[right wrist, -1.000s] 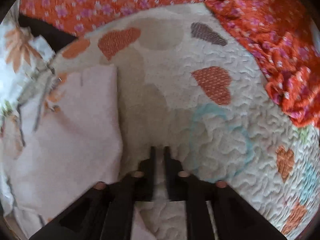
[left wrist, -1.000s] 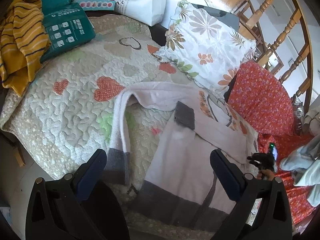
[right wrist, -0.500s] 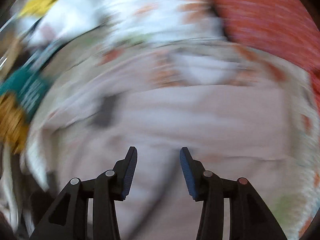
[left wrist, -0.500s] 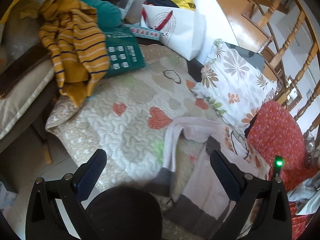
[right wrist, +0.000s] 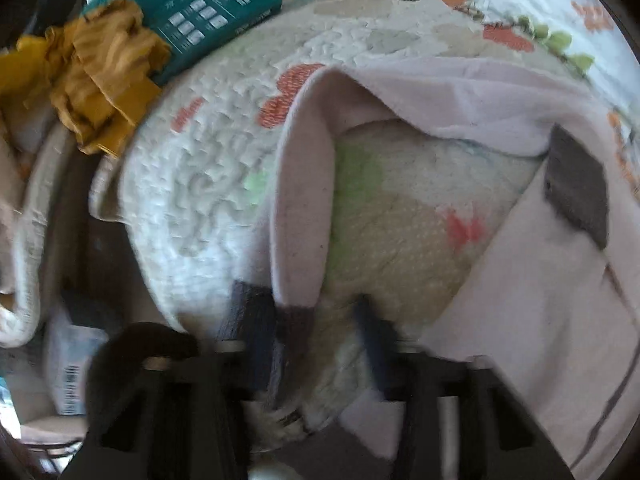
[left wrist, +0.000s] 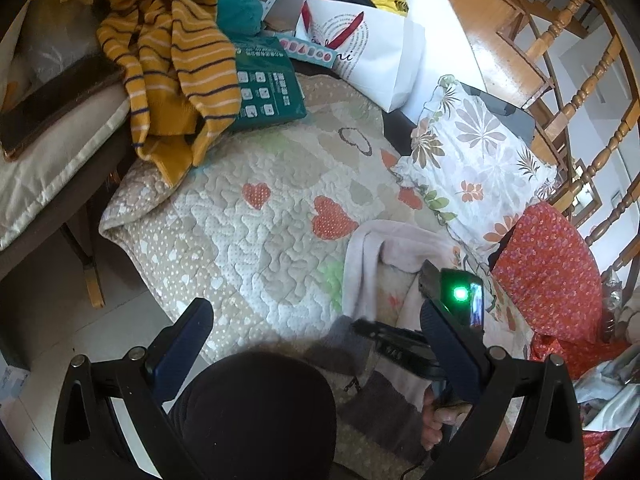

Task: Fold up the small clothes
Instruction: 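Fold the held side edge inward over the sleeves with the right gripper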

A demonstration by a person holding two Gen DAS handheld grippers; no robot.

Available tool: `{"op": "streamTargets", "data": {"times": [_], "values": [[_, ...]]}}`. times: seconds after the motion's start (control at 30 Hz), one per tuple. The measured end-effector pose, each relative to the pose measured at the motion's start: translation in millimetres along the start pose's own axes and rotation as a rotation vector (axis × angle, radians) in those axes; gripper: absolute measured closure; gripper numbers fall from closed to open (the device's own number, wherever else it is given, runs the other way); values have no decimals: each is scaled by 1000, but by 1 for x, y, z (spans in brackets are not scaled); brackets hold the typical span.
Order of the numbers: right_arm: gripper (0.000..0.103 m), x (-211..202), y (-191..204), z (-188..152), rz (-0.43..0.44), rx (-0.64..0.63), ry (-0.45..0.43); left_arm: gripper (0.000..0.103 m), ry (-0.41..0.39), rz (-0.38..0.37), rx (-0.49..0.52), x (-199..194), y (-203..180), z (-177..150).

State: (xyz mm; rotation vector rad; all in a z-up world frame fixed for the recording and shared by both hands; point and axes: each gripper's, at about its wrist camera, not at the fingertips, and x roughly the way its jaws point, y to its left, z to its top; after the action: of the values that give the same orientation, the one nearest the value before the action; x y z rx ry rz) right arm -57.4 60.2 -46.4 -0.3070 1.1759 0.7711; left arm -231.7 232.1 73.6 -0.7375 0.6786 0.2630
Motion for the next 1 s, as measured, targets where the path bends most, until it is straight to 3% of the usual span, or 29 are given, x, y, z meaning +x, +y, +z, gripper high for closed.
{"op": "streamTargets", "data": {"times": [0.03, 0.13, 0.3, 0.47, 0.6, 0.77, 1.0], "values": [[99, -5, -4, 1, 41, 25, -3, 0, 8, -4, -8, 2, 1, -1], [99, -29, -7, 5, 41, 43, -61, 0, 26, -19, -24, 6, 4, -2], [99, -109, -40, 16, 146, 159, -215, 0, 31, -28, 8, 6, -8, -4], [99, -215, -119, 4, 234, 347, -429, 0, 65, -56, 58, 15, -30, -9], [99, -260, -197, -39, 154, 526, -505, 0, 106, -87, 122, 27, -59, -18], [99, -255, -280, -119, 56, 755, -462, 0, 147, -116, 202, 42, -95, -33], [96, -202, -307, -190, -64, 834, -306, 0, 204, -116, 309, 68, -138, -55]]}}
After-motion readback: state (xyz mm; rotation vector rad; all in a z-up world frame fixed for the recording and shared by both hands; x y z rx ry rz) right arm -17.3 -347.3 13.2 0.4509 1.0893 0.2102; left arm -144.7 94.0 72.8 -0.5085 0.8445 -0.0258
